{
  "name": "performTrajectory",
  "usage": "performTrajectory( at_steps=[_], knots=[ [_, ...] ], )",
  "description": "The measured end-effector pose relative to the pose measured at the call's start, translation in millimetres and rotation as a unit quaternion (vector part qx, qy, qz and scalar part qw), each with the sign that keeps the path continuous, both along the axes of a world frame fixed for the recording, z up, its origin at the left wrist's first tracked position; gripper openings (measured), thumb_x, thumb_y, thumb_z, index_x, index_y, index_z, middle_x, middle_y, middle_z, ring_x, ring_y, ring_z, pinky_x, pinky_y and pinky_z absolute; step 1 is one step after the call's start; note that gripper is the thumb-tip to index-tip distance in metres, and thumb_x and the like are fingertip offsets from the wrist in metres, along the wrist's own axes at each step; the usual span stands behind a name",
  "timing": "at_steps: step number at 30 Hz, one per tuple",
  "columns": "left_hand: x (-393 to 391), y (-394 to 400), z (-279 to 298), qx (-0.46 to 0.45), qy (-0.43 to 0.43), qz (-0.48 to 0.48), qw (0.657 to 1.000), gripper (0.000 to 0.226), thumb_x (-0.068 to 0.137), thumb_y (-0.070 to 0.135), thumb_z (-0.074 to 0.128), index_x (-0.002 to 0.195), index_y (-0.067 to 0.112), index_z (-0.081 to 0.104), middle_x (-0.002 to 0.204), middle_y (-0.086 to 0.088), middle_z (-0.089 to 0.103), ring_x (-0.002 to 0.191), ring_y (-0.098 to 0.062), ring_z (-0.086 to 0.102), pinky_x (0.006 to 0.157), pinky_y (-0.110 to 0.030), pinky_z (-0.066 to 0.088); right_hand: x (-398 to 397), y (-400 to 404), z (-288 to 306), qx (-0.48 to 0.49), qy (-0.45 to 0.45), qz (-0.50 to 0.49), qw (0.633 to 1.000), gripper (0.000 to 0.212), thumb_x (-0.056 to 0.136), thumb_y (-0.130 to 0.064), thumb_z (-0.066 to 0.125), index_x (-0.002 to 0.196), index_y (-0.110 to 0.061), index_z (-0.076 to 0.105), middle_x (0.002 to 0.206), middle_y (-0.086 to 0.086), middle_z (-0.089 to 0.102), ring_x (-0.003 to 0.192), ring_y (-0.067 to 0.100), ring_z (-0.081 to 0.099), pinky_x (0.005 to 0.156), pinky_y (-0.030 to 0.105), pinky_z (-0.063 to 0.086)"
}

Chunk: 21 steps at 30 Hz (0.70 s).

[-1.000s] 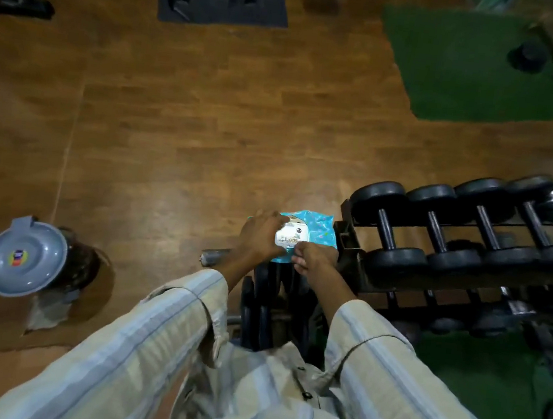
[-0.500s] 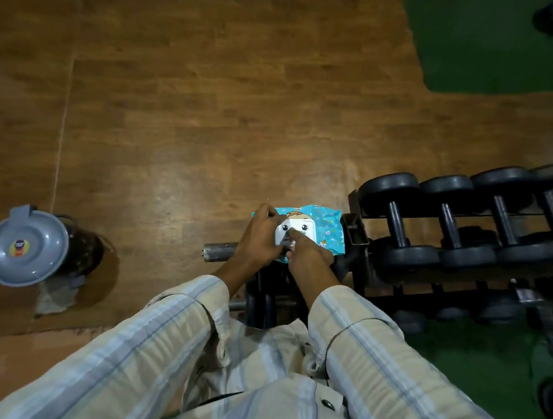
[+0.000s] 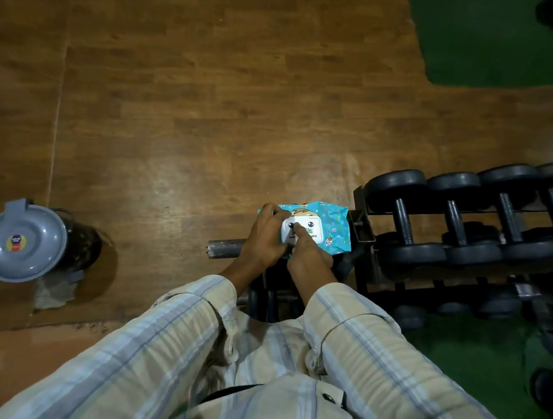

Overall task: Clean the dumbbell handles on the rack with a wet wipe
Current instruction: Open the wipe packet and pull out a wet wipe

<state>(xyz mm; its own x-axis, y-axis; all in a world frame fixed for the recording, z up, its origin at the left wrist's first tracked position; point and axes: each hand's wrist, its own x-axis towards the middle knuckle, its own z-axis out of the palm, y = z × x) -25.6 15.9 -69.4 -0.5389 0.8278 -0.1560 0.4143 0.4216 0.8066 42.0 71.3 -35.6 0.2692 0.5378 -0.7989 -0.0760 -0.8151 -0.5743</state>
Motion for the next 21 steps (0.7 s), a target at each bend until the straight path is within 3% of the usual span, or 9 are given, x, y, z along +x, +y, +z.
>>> performTrajectory(
  at_steps=[6, 8, 10, 11, 13, 15, 17, 19, 21],
  knots=[
    [3, 2, 2, -0.008, -0.029, 0.019, 0.999, 0.062, 0.078, 0.016, 0.085, 0.132, 0.005, 0.057, 0.127, -0.011, 0.057, 0.117, -0.027, 0.054, 0.099, -0.039, 0.049, -4, -4, -5, 0.023, -0.051, 0.008, 0.998, 0.034, 0.068, -0.021, 0.094, 0.079, -0.017, 0.062, 0.094, 0.006, 0.074, 0.061, 0.009, 0.064, 0.068, 0.035, 0.060],
    [2, 4, 3, -0.012, -0.039, 0.020, 0.999, 0.063, 0.077, 0.024, 0.079, 0.133, 0.005, 0.056, 0.127, -0.012, 0.057, 0.117, -0.028, 0.054, 0.098, -0.039, 0.048, -5, 1, -3, 0.015, -0.047, 0.034, 0.998, 0.031, 0.080, -0.024, 0.086, 0.098, -0.012, 0.063, 0.090, 0.001, 0.065, 0.064, 0.010, 0.057, 0.075, 0.032, 0.052],
    [1, 4, 4, -0.017, -0.048, 0.033, 0.998, 0.072, 0.072, 0.032, 0.074, 0.137, 0.008, 0.053, 0.126, -0.010, 0.057, 0.116, -0.026, 0.053, 0.098, -0.038, 0.048, -7, 8, 5, -0.011, 0.035, 0.101, 0.994, 0.040, 0.094, -0.026, 0.070, 0.124, -0.002, 0.062, 0.099, 0.007, 0.066, 0.070, 0.016, 0.057, 0.082, 0.033, 0.050],
    [1, 4, 4, -0.016, -0.048, 0.037, 0.998, 0.076, 0.070, 0.032, 0.075, 0.137, 0.009, 0.051, 0.124, -0.009, 0.056, 0.115, -0.026, 0.054, 0.096, -0.039, 0.049, -10, 13, 9, -0.008, 0.022, 0.127, 0.992, 0.042, 0.093, -0.028, 0.071, 0.124, -0.001, 0.064, 0.105, 0.010, 0.070, 0.072, 0.019, 0.059, 0.082, 0.034, 0.051],
    [1, 2, 2, -0.011, -0.046, 0.039, 0.998, 0.083, 0.065, 0.027, 0.084, 0.138, 0.011, 0.047, 0.121, -0.008, 0.056, 0.112, -0.026, 0.055, 0.091, -0.041, 0.050, -14, 29, 12, 0.065, -0.113, 0.161, 0.978, 0.033, 0.076, -0.034, 0.085, 0.091, -0.007, 0.073, 0.095, 0.011, 0.075, 0.071, 0.025, 0.062, 0.080, 0.036, 0.056],
    [2, 2, 2, -0.014, -0.054, 0.043, 0.998, 0.094, 0.057, 0.021, 0.094, 0.134, 0.017, 0.041, 0.120, -0.005, 0.057, 0.109, -0.024, 0.058, 0.086, -0.039, 0.053, -17, 46, 14, 0.139, -0.141, 0.221, 0.955, 0.032, 0.074, -0.038, 0.085, 0.070, -0.010, 0.070, 0.077, 0.007, 0.075, 0.072, 0.027, 0.068, 0.081, 0.040, 0.059],
    [2, 4, 1, -0.018, -0.059, 0.053, 0.997, 0.098, 0.049, 0.020, 0.098, 0.125, 0.023, 0.036, 0.116, -0.002, 0.057, 0.104, -0.023, 0.060, 0.081, -0.042, 0.056, -15, 64, 12, 0.190, -0.140, 0.318, 0.918, 0.022, 0.082, -0.032, 0.076, 0.075, -0.012, 0.074, 0.079, 0.002, 0.076, 0.083, 0.023, 0.072, 0.085, 0.040, 0.058],
    [3, 3, 1, -0.024, -0.058, 0.052, 0.997, 0.099, 0.049, 0.018, 0.098, 0.125, 0.025, 0.035, 0.117, -0.002, 0.055, 0.106, -0.021, 0.059, 0.082, -0.040, 0.056, -8, 82, 6, 0.223, -0.170, 0.438, 0.854, 0.010, 0.085, -0.027, 0.068, 0.083, -0.023, 0.077, 0.089, -0.004, 0.077, 0.093, 0.020, 0.072, 0.089, 0.038, 0.057],
    [4, 1, 0, -0.014, -0.056, 0.032, 0.998, 0.100, 0.055, 0.014, 0.097, 0.137, 0.023, 0.041, 0.125, -0.003, 0.051, 0.116, -0.020, 0.054, 0.092, -0.033, 0.051, 3, 95, 4, 0.244, -0.201, 0.538, 0.781, 0.013, 0.082, -0.026, 0.064, 0.085, -0.031, 0.076, 0.092, -0.007, 0.078, 0.093, 0.017, 0.072, 0.088, 0.037, 0.058]
  ],
)
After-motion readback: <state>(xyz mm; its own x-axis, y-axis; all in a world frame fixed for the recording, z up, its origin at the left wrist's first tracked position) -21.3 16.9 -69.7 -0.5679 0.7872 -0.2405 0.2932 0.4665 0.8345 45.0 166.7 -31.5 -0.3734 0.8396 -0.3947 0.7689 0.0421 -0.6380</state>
